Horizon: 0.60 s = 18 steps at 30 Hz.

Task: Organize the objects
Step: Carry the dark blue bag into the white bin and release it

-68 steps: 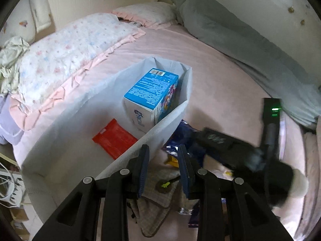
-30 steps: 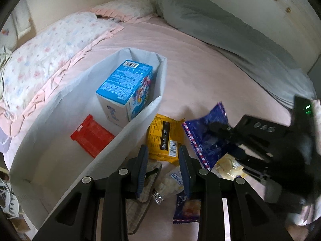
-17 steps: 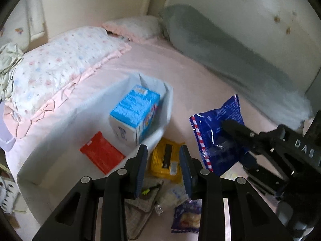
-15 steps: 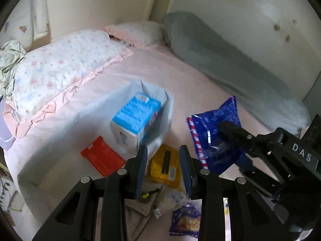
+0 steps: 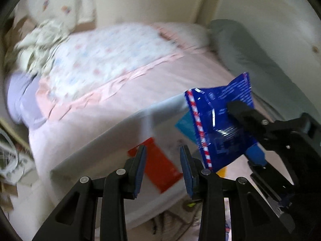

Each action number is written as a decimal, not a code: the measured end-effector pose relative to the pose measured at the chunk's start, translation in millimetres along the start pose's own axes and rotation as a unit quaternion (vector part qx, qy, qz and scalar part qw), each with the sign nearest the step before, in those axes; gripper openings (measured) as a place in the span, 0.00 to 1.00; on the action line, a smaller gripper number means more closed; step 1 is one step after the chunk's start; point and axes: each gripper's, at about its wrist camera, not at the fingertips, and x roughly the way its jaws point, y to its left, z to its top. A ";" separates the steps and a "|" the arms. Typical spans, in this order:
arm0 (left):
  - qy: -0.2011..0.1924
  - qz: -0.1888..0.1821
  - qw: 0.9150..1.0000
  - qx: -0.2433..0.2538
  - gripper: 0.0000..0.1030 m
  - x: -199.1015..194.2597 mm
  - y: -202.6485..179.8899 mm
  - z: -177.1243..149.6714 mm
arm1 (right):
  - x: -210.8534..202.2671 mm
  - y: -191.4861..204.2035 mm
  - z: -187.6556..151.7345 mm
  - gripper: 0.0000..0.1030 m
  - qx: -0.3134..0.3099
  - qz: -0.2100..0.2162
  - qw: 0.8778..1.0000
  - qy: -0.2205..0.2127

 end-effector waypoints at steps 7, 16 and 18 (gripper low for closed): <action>0.033 0.022 0.998 -0.053 0.33 5.8 32.1 -0.6 | 29.6 23.2 -13.0 0.37 -0.042 -0.032 0.998 0.038; 0.068 0.033 0.994 -0.078 0.33 20.4 50.5 -0.6 | 40.3 19.1 -17.1 0.53 -0.028 -0.065 0.997 0.042; 0.070 0.030 0.994 -0.077 0.33 21.1 48.9 -1.6 | 38.1 20.6 -15.2 0.53 -0.027 -0.072 0.996 0.037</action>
